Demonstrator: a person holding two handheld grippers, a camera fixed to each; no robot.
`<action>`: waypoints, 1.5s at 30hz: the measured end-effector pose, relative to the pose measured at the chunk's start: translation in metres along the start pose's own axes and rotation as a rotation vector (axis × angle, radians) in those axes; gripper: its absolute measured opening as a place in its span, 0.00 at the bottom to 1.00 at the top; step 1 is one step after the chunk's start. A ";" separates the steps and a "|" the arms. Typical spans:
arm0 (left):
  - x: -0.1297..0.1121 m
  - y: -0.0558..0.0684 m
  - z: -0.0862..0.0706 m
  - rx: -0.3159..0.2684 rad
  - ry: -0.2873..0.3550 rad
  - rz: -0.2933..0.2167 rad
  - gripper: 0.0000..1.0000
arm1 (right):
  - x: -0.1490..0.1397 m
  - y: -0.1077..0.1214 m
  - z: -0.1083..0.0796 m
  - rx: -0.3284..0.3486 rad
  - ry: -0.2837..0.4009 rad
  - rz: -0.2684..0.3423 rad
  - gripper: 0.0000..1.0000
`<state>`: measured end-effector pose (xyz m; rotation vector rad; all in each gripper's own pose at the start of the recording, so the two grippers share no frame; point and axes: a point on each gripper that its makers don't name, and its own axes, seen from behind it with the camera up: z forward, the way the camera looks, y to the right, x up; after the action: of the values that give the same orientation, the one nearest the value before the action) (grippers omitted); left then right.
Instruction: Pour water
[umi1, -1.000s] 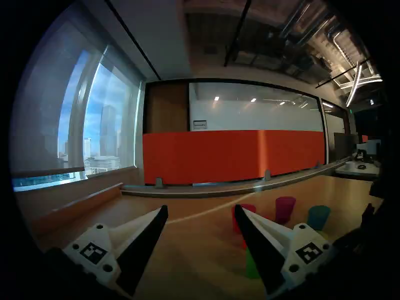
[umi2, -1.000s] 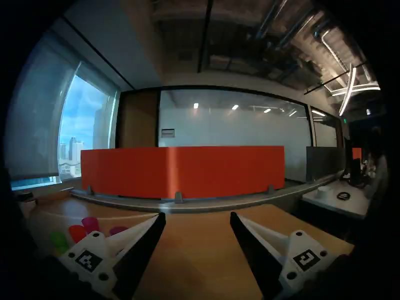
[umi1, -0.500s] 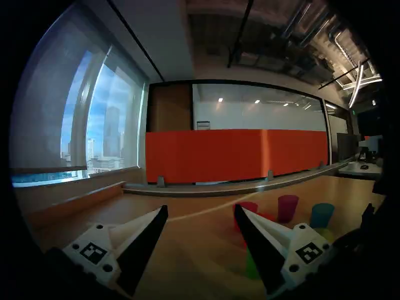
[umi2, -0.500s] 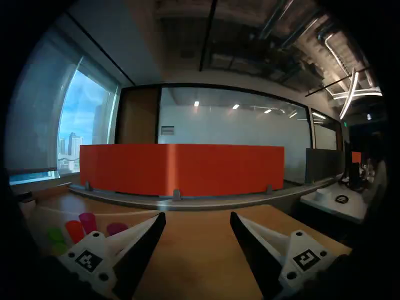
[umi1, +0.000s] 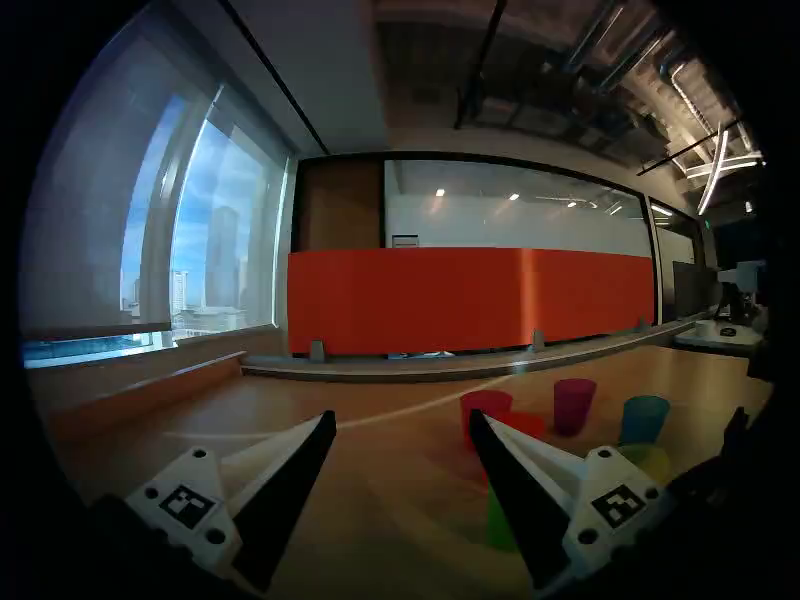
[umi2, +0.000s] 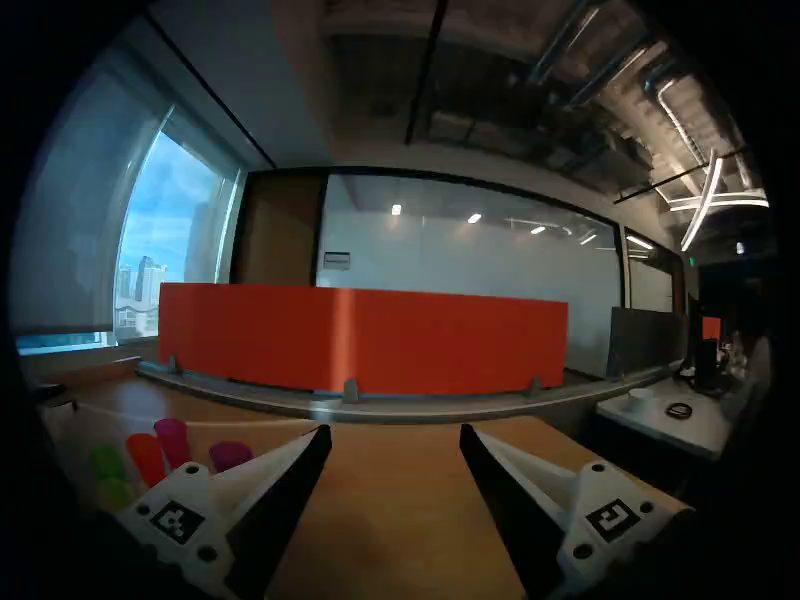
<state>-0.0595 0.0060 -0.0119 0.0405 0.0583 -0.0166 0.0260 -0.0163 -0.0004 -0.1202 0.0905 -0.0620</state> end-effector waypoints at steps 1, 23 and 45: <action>-0.001 0.001 0.000 -0.001 0.000 -0.003 0.99 | 0.000 0.000 0.000 0.000 0.001 0.000 1.00; -0.013 0.003 0.006 -0.007 -0.040 -0.014 0.98 | -0.007 0.007 -0.005 -0.011 -0.005 0.009 0.99; -0.013 0.004 0.006 -0.012 -0.043 -0.012 0.99 | -0.012 0.004 -0.028 0.025 0.043 -0.041 0.99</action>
<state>-0.0722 0.0105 -0.0054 0.0274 0.0156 -0.0292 0.0120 -0.0152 -0.0280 -0.0955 0.1299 -0.1064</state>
